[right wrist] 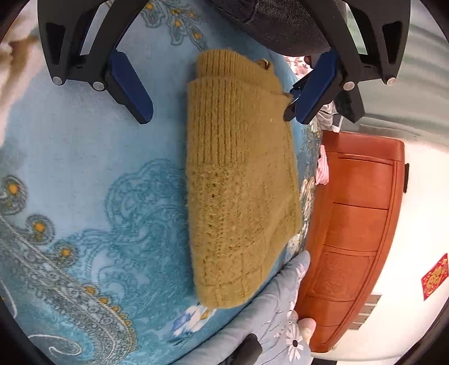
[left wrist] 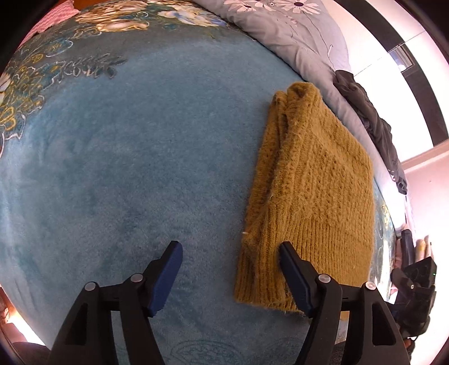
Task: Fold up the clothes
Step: 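Open the right tool and press the folded mustard sweater flat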
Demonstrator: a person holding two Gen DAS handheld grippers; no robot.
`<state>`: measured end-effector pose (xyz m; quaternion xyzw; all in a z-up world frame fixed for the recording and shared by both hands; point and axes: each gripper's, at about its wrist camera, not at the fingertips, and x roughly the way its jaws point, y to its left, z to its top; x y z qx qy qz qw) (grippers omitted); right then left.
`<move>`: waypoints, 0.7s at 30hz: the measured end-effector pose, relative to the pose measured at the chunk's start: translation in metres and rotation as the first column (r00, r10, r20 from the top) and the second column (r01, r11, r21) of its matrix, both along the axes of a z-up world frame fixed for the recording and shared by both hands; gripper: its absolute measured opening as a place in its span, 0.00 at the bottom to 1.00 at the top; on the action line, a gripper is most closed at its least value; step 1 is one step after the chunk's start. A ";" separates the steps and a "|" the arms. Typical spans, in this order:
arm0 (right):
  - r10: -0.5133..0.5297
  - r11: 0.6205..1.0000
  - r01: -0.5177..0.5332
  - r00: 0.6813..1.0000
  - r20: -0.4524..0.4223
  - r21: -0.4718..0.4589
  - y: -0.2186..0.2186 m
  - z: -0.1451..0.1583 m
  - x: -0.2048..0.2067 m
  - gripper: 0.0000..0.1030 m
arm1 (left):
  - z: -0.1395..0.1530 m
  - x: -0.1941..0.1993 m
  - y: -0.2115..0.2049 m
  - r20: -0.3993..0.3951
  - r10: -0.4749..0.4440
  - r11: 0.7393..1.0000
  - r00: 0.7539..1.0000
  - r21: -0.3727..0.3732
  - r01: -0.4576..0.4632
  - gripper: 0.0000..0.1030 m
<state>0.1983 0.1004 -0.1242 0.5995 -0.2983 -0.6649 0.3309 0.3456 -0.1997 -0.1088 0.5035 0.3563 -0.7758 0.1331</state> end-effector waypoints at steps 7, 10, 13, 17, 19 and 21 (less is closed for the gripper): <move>0.038 0.999 -0.037 0.999 0.008 -0.037 -0.009 -0.006 0.002 0.99 | 0.000 0.007 -0.001 -0.014 0.006 1.000 1.000 0.029 -0.006 0.72; 0.061 0.996 -0.059 0.998 0.029 -0.069 -0.012 -0.009 0.003 0.99 | 0.001 0.010 0.000 -0.017 0.010 0.999 1.000 0.035 -0.010 0.72; 0.078 0.993 -0.075 0.997 0.028 -0.086 -0.014 -0.012 0.003 0.99 | 0.001 0.013 0.001 -0.021 0.016 0.999 1.000 0.041 -0.015 0.72; 0.083 0.994 -0.081 0.996 0.015 -0.079 -0.017 -0.013 0.003 0.99 | 0.001 0.015 0.003 -0.029 0.026 0.998 0.999 0.053 -0.025 0.72; 0.091 0.994 -0.091 0.996 0.005 -0.059 -0.021 -0.012 0.003 0.99 | 0.002 0.016 0.005 -0.031 0.027 0.998 0.999 0.056 -0.026 0.72; 0.095 0.994 -0.095 0.995 0.000 -0.050 -0.027 -0.011 0.002 0.98 | 0.002 0.016 0.003 -0.033 0.032 0.998 0.999 0.064 -0.029 0.72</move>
